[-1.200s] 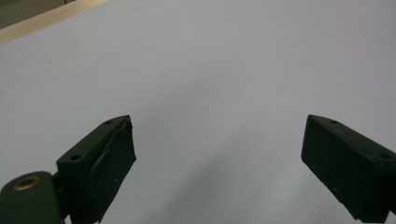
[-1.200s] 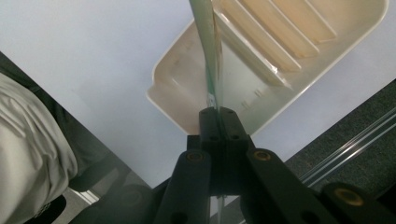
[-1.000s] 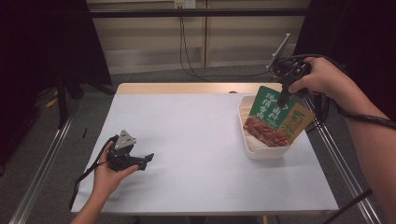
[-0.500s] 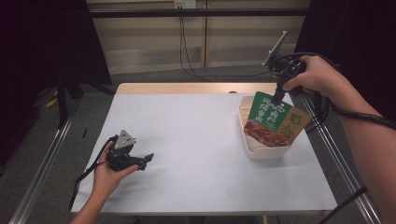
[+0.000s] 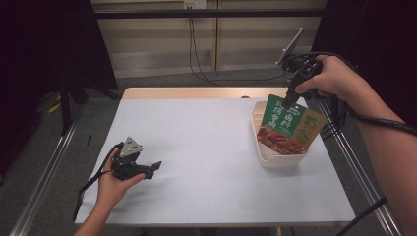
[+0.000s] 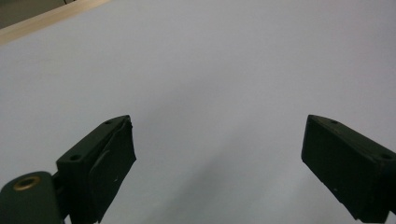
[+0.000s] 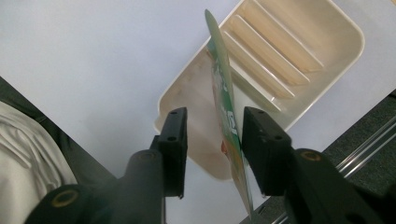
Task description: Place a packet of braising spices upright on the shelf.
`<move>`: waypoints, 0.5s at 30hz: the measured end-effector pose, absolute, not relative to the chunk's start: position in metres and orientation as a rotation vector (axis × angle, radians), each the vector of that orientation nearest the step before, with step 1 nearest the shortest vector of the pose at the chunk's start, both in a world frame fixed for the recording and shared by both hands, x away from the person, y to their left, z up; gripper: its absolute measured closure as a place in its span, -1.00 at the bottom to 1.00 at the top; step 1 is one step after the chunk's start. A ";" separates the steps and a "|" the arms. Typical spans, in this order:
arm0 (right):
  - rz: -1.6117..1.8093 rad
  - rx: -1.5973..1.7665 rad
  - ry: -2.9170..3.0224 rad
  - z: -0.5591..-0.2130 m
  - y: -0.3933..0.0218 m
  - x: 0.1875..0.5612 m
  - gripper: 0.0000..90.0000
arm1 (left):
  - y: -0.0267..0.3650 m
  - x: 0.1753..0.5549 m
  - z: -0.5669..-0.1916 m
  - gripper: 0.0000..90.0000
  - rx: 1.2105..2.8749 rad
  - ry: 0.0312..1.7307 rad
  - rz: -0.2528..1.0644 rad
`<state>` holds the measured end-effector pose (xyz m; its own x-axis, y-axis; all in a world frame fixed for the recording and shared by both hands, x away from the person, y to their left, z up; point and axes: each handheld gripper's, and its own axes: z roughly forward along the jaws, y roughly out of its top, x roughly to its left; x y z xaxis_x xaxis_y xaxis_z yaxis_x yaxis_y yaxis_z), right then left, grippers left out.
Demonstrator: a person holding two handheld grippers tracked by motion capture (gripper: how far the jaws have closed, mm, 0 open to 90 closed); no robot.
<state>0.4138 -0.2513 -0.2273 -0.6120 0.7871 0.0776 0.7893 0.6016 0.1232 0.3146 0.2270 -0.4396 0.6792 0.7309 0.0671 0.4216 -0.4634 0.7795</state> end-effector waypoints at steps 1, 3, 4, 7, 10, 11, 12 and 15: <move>-0.230 -1.375 -2.798 -0.227 -0.252 0.414 0.33 | 0.227 0.315 -0.440 -0.79 2.118 0.882 0.510; -0.233 -1.383 -2.800 -0.227 -0.253 0.414 0.25 | 0.227 0.315 -0.440 -0.79 2.118 0.883 0.510; -0.235 -1.382 -2.803 -0.228 -0.253 0.414 0.23 | 0.227 0.315 -0.440 -0.79 2.119 0.883 0.509; -0.234 -1.394 -2.803 -0.228 -0.254 0.414 0.15 | 0.226 0.315 -0.440 -0.79 2.118 0.883 0.509; -0.237 -1.395 -2.811 -0.227 -0.256 0.414 0.02 | 0.226 0.315 -0.440 -0.79 2.120 0.882 0.510; -0.236 -1.394 -2.818 -0.226 -0.256 0.414 -0.01 | 0.226 0.315 -0.439 -0.79 2.122 0.883 0.512; -0.232 -1.391 -2.829 -0.226 -0.256 0.413 -0.06 | 0.226 0.315 -0.439 -0.79 2.120 0.883 0.513; -0.228 -1.396 -2.844 -0.223 -0.257 0.413 -0.18 | 0.226 0.314 -0.439 -0.79 2.122 0.883 0.512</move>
<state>0.4135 -0.2568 -0.2234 -0.6133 0.7892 0.0324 0.7843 0.6035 0.1436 0.3143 0.2262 -0.4390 0.6791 0.7308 0.0688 0.4226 -0.4659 0.7774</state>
